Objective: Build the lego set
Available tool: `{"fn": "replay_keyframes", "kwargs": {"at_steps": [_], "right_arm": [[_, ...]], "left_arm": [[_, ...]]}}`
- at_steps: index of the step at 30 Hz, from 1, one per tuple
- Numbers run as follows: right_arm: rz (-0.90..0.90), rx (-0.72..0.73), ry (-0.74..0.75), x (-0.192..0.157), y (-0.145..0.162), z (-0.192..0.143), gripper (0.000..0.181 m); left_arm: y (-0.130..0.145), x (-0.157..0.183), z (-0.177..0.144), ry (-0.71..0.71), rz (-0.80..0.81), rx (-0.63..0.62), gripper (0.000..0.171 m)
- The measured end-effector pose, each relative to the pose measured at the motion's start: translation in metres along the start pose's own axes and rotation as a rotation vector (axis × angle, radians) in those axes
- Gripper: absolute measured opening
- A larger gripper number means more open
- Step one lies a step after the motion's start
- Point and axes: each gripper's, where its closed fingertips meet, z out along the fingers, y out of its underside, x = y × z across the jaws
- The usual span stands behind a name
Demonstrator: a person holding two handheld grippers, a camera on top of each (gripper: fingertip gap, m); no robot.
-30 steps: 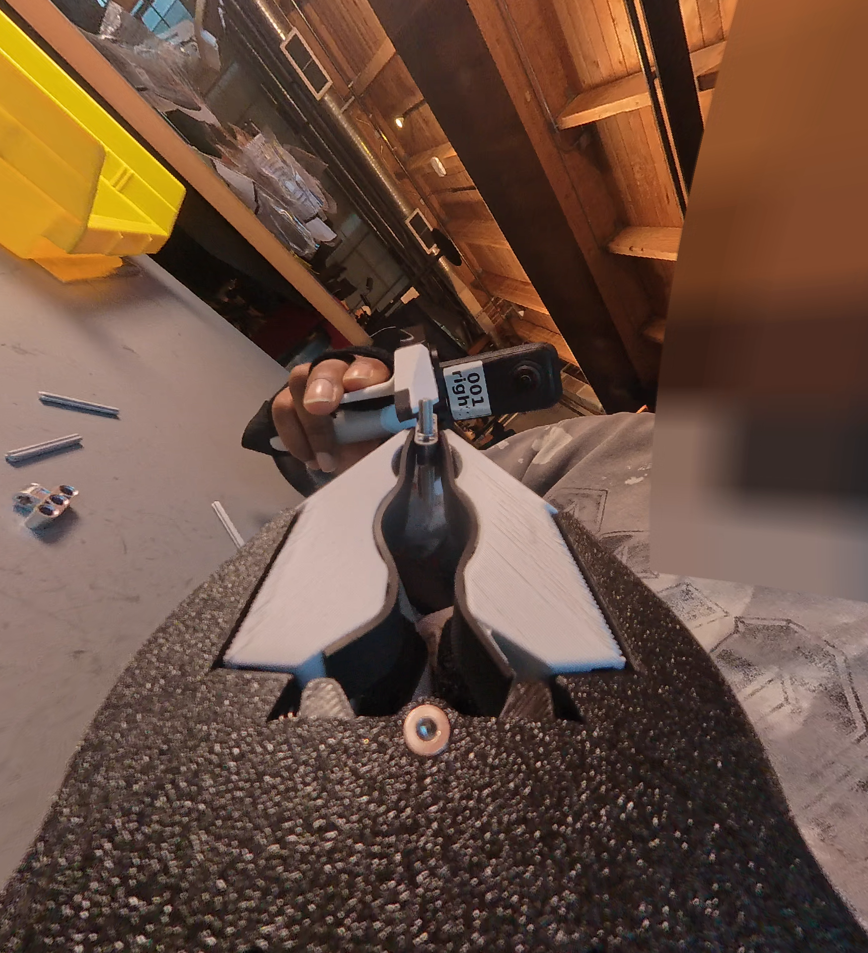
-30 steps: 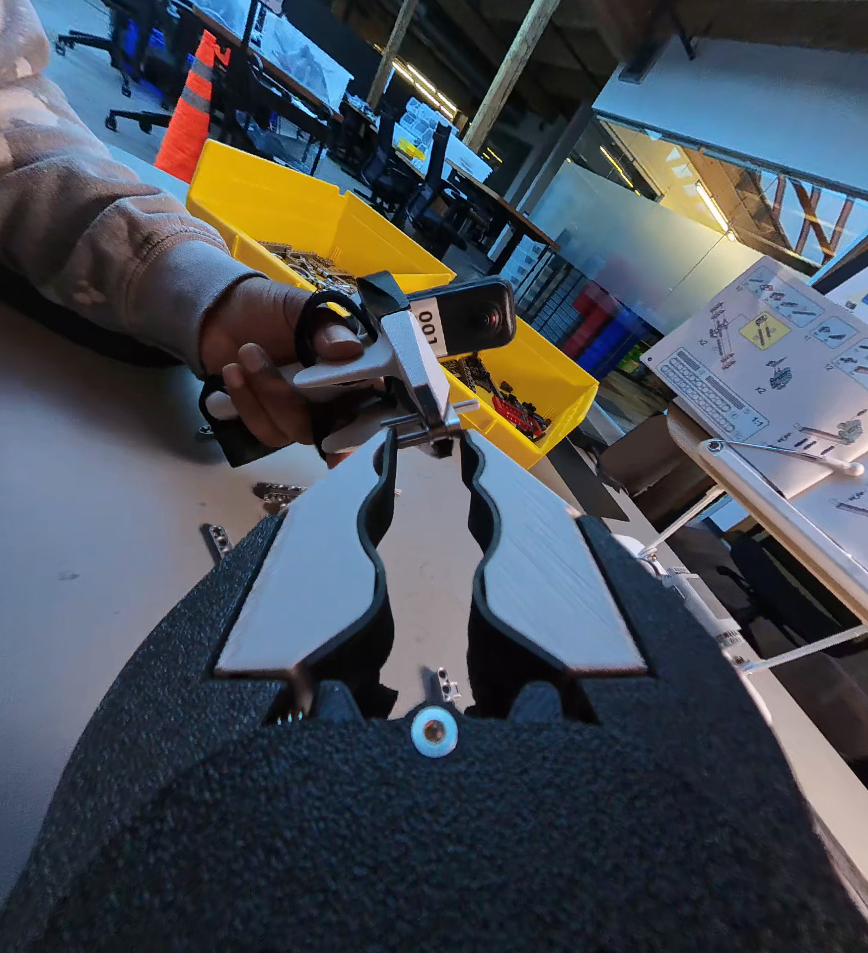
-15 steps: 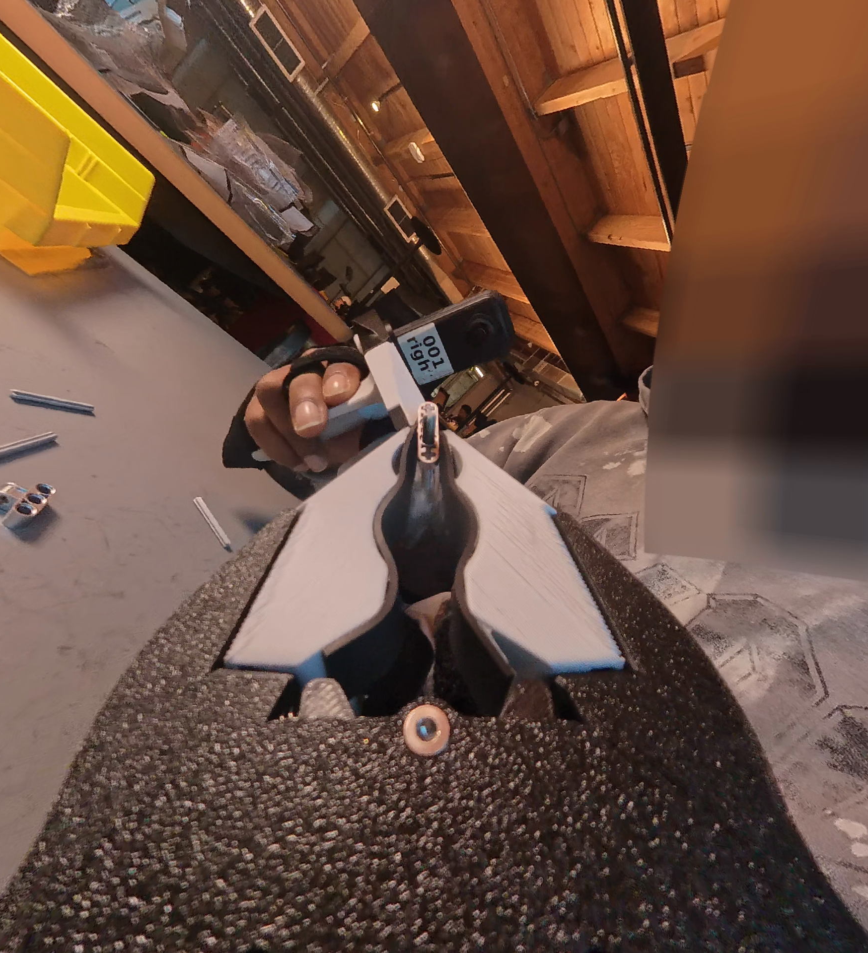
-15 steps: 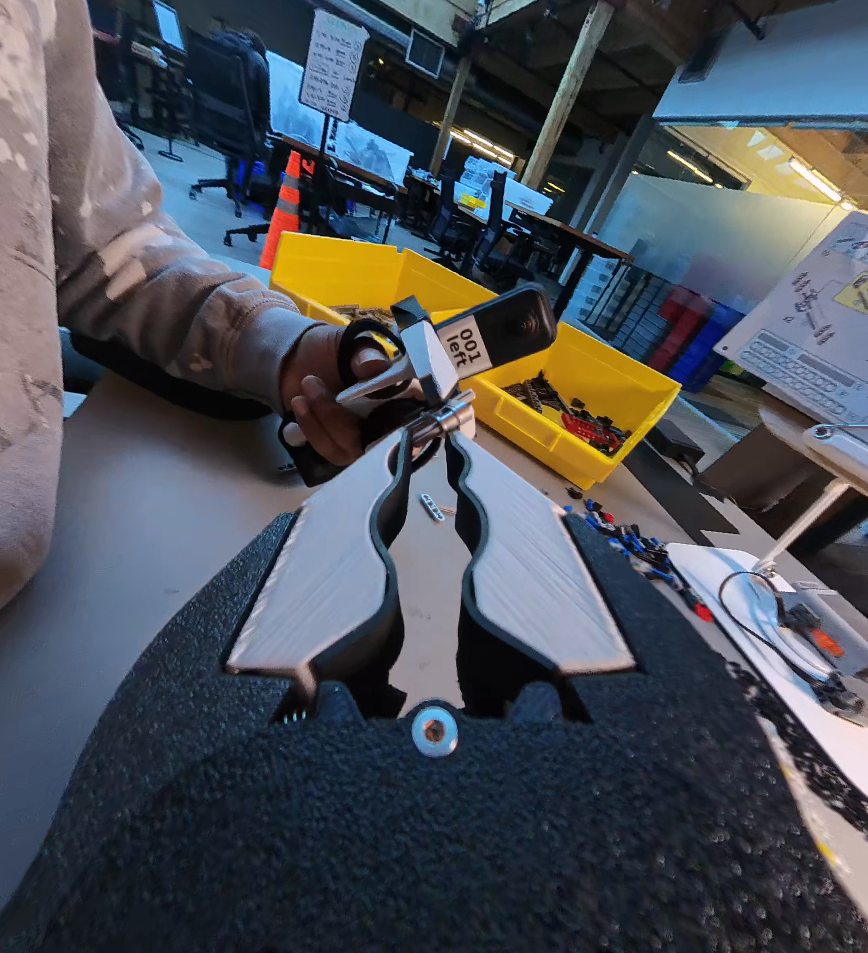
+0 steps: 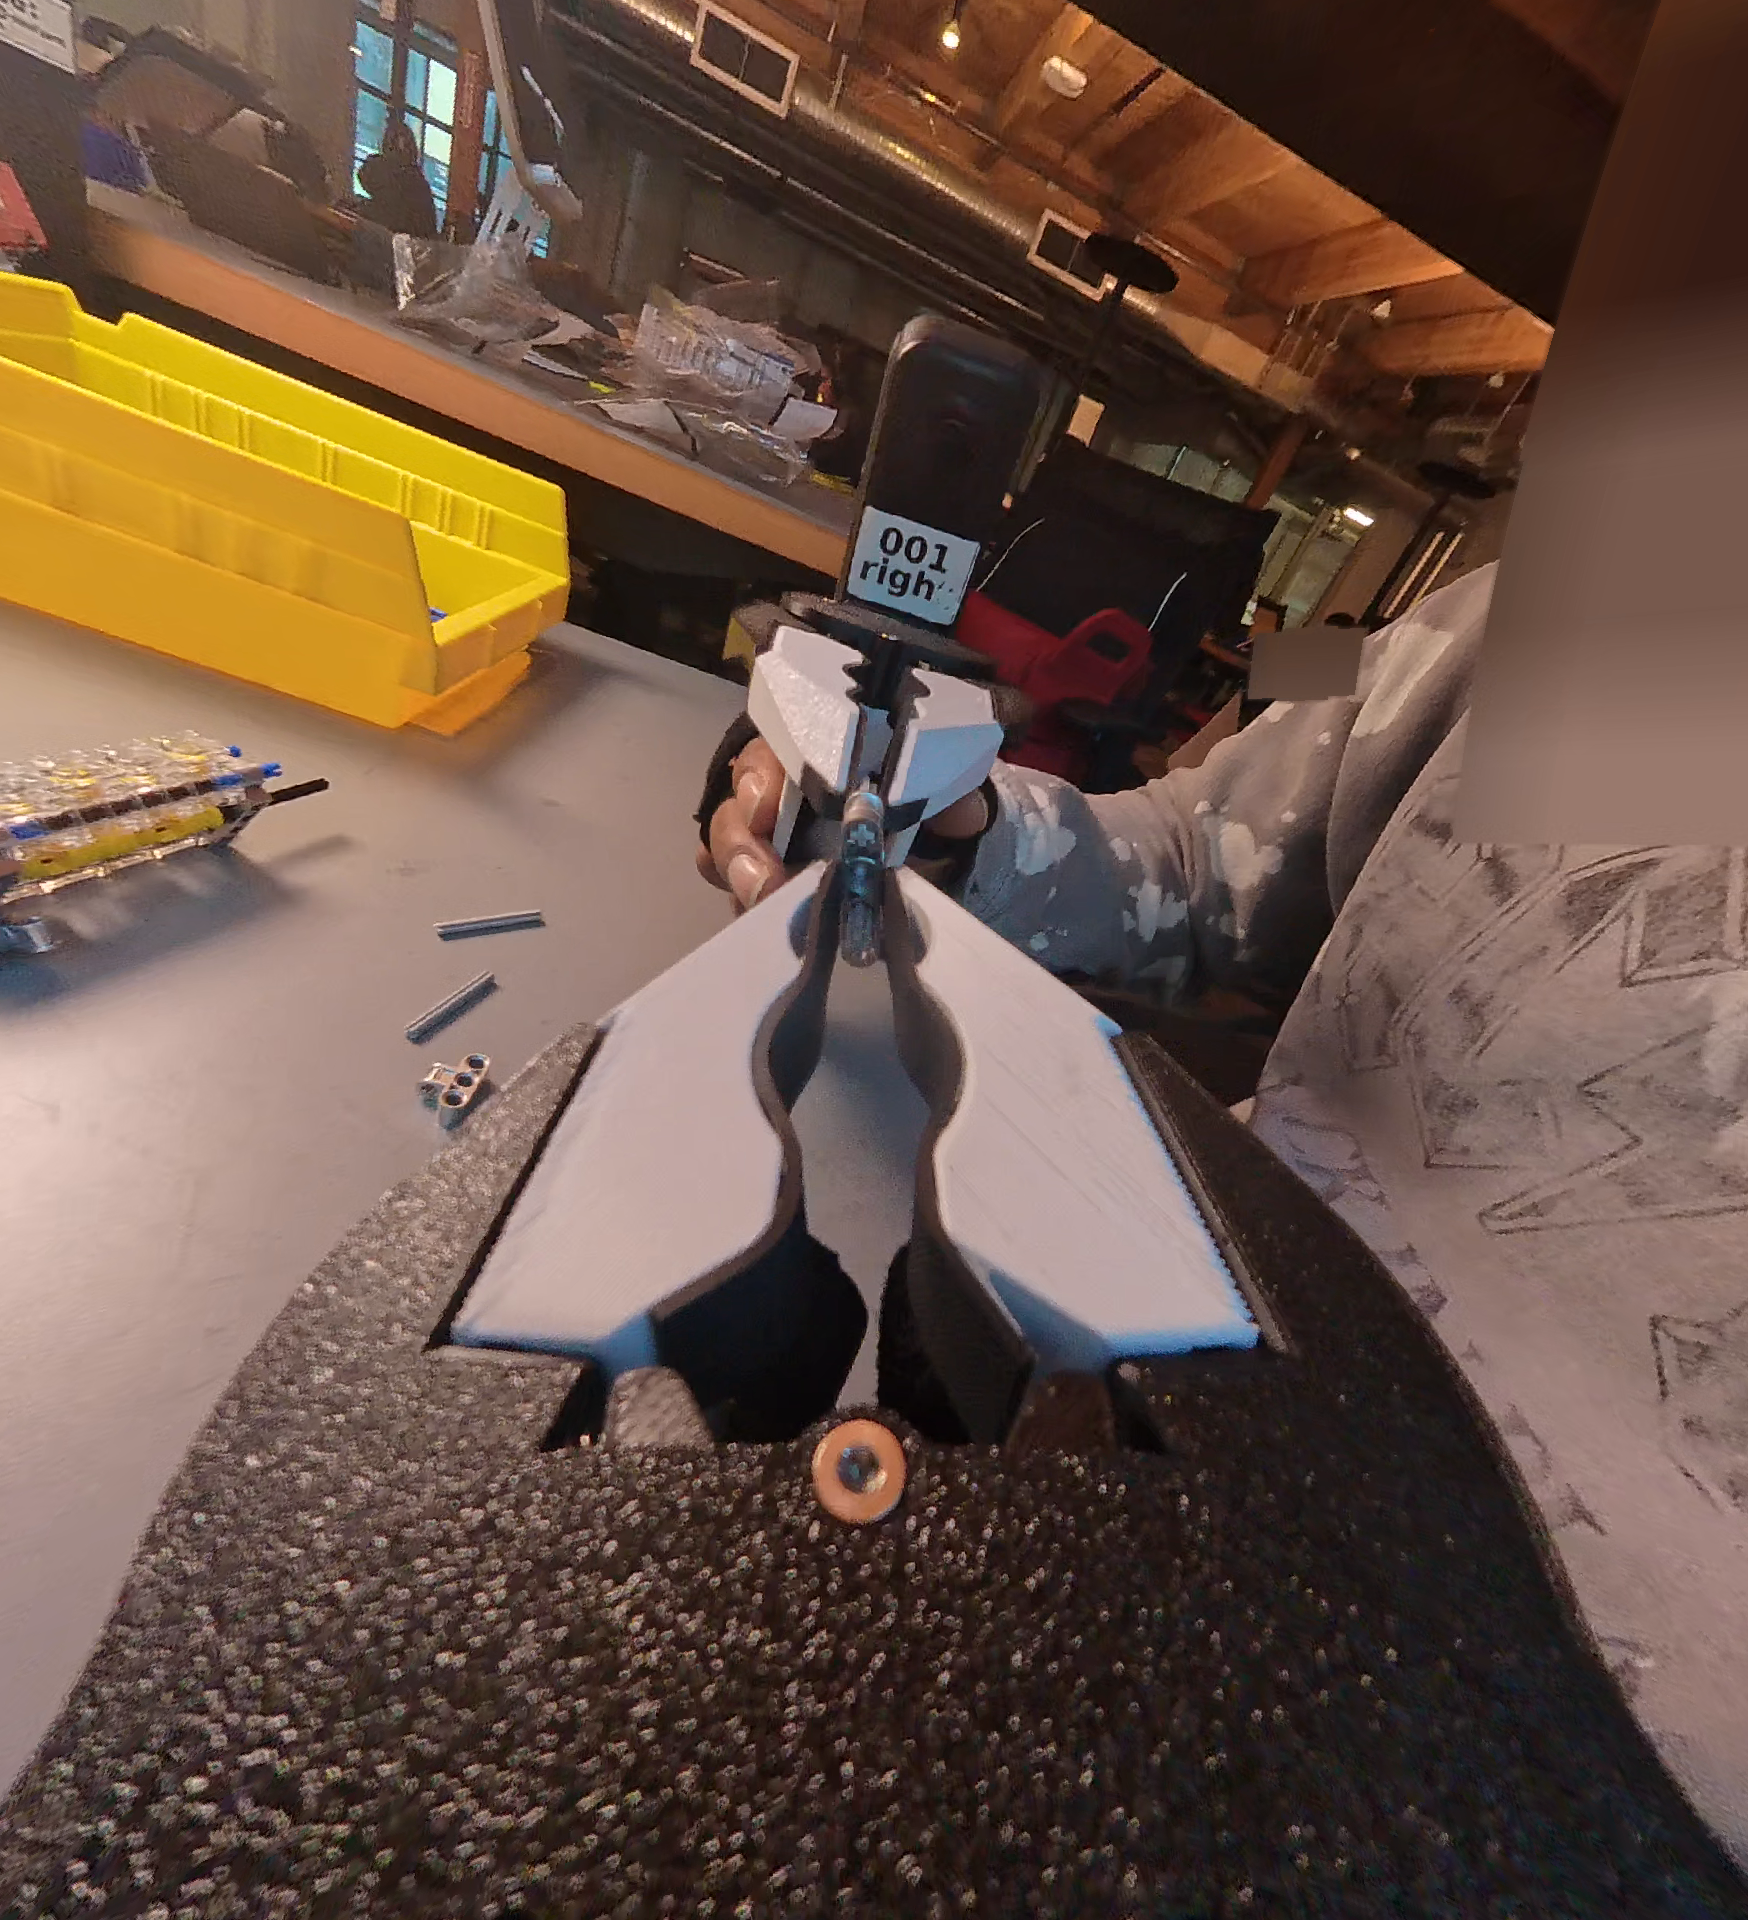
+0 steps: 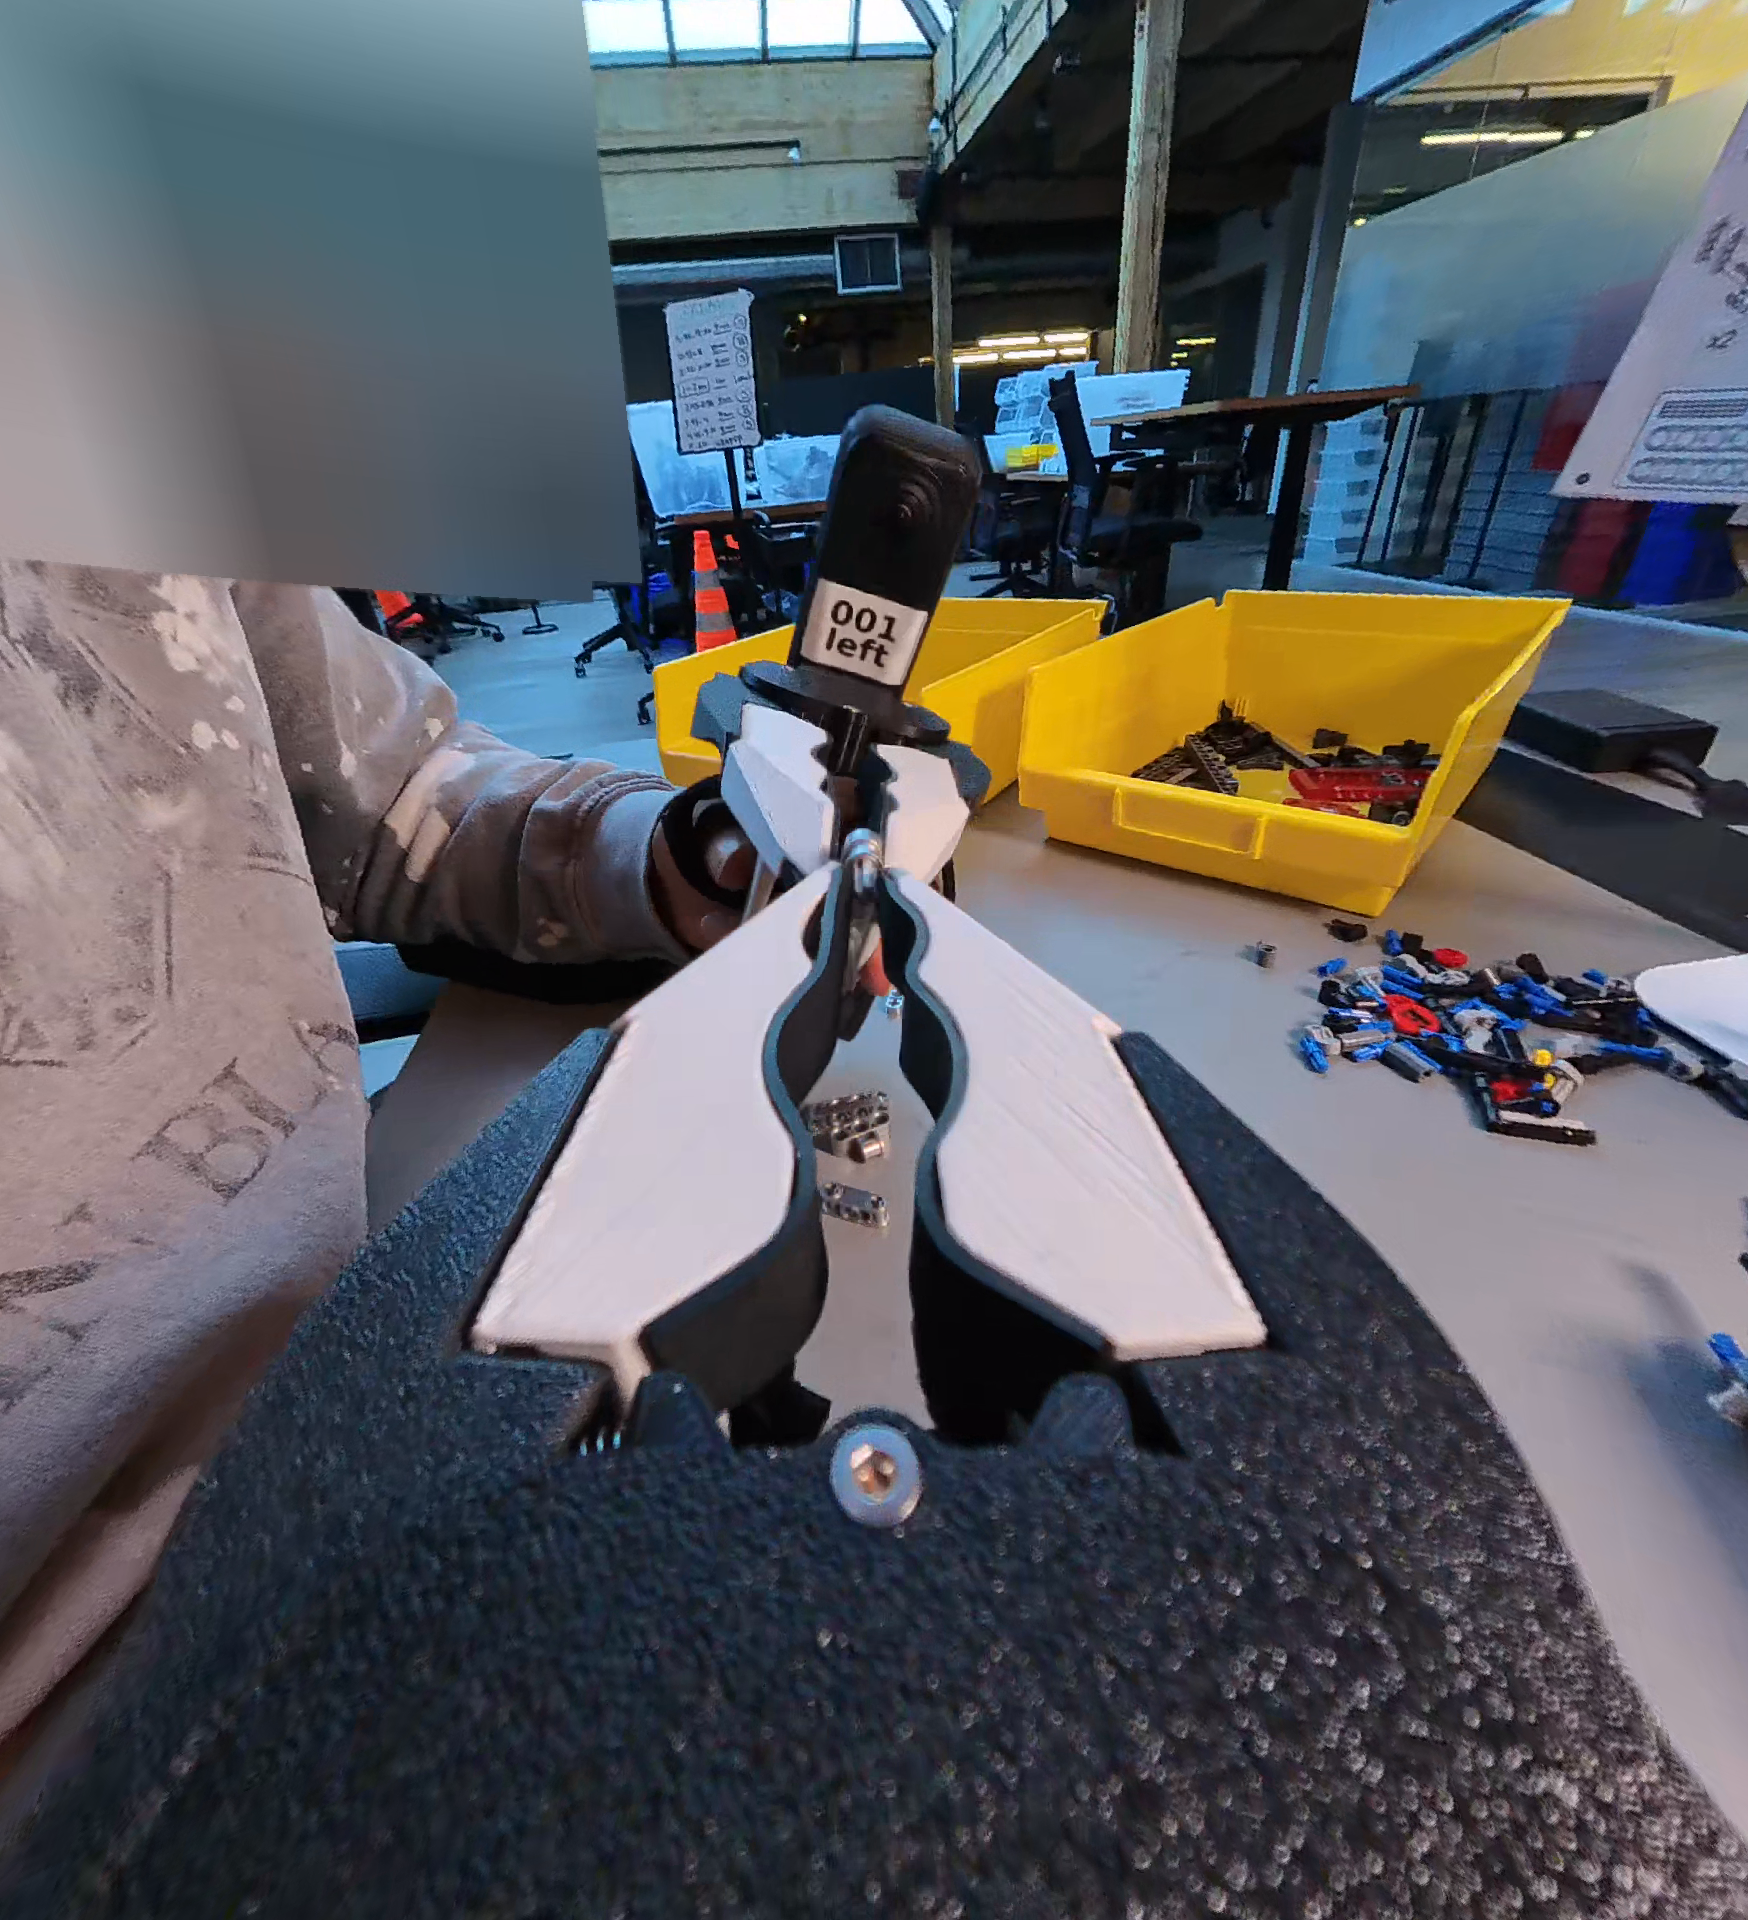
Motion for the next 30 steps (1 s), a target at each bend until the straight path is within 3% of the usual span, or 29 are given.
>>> {"fn": "replay_keyframes", "kwargs": {"at_steps": [8, 16, 21, 30], "right_arm": [[0.069, 0.020, -0.012, 0.002, -0.002, -0.001, 0.002], [0.263, 0.096, -0.051, 0.007, -0.003, 0.001, 0.002], [0.284, 0.119, -0.010, 0.013, 0.000, 0.005, 0.002], [0.318, 0.157, 0.013, 0.017, -0.004, 0.006, 0.001]], "left_arm": [[-0.004, 0.000, 0.001, -0.027, 0.020, 0.020, 0.005], [-0.016, -0.006, -0.004, -0.055, -0.006, 0.095, 0.006], [-0.023, -0.012, -0.008, -0.046, -0.082, 0.164, 0.006], [-0.024, -0.014, -0.004, -0.056, -0.083, 0.162, 0.006]]}}
